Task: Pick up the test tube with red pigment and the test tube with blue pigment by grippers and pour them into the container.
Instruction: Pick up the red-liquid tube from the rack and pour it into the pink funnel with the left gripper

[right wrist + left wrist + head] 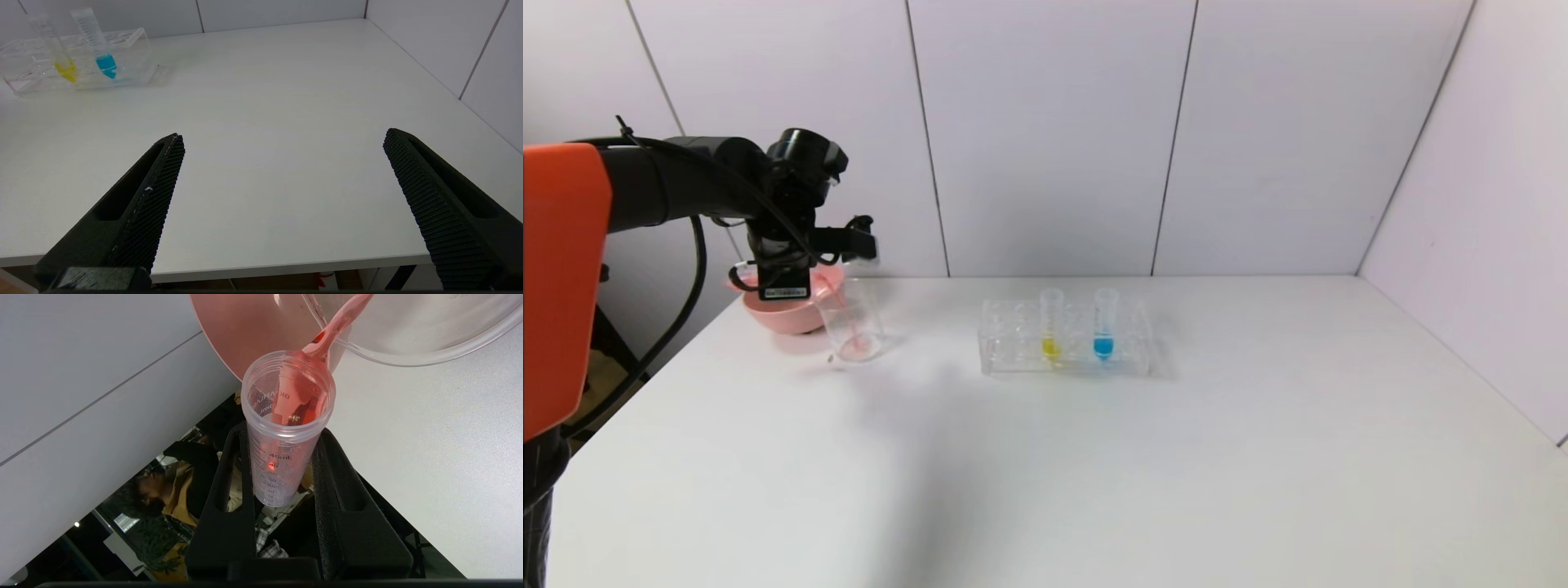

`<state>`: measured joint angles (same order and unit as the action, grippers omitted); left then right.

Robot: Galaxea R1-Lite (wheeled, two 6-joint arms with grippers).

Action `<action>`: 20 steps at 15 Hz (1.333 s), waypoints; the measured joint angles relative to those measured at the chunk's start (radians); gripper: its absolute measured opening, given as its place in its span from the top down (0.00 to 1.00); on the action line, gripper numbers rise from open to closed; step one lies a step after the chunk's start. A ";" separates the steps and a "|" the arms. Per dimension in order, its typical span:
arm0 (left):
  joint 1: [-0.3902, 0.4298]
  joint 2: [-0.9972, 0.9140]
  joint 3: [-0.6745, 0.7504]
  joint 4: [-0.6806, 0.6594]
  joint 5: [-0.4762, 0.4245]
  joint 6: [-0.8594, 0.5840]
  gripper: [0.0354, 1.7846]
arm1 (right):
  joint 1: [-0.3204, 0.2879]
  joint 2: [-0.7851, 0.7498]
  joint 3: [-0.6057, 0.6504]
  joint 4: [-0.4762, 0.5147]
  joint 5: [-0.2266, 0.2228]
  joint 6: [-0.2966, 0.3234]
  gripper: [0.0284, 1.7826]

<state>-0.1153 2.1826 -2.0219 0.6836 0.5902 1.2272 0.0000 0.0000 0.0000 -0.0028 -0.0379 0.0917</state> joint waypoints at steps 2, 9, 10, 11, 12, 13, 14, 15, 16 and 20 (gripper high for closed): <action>0.000 0.000 0.000 0.002 0.003 0.005 0.77 | 0.000 0.000 0.000 0.000 0.000 0.000 0.00; -0.031 -0.001 0.000 0.002 0.074 0.029 0.77 | 0.000 0.000 0.000 0.000 0.000 0.000 0.00; -0.038 -0.001 0.000 0.002 0.087 0.031 0.77 | 0.000 0.000 0.000 0.000 0.000 0.000 0.00; -0.045 0.000 0.000 0.002 0.094 0.033 0.77 | 0.000 0.000 0.000 0.000 0.000 0.000 0.00; -0.051 0.000 0.000 0.002 0.102 0.036 0.77 | 0.000 0.000 0.000 0.000 0.000 0.000 0.00; -0.058 0.002 0.000 0.004 0.112 0.036 0.77 | 0.000 0.000 0.000 0.000 0.000 0.000 0.00; -0.064 0.004 0.000 0.007 0.124 0.037 0.77 | 0.000 0.000 0.000 0.000 0.000 0.000 0.00; -0.070 0.005 0.000 0.007 0.131 0.037 0.77 | 0.000 0.000 0.000 0.000 0.000 0.000 0.00; -0.076 0.007 0.000 0.007 0.132 0.039 0.77 | 0.000 0.000 0.000 0.000 0.000 0.000 0.00; -0.090 0.012 0.000 0.007 0.139 0.039 0.77 | 0.000 0.000 0.000 0.000 0.000 0.000 0.00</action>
<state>-0.2057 2.1947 -2.0219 0.6909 0.7287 1.2666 0.0000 0.0000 0.0000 -0.0028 -0.0383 0.0913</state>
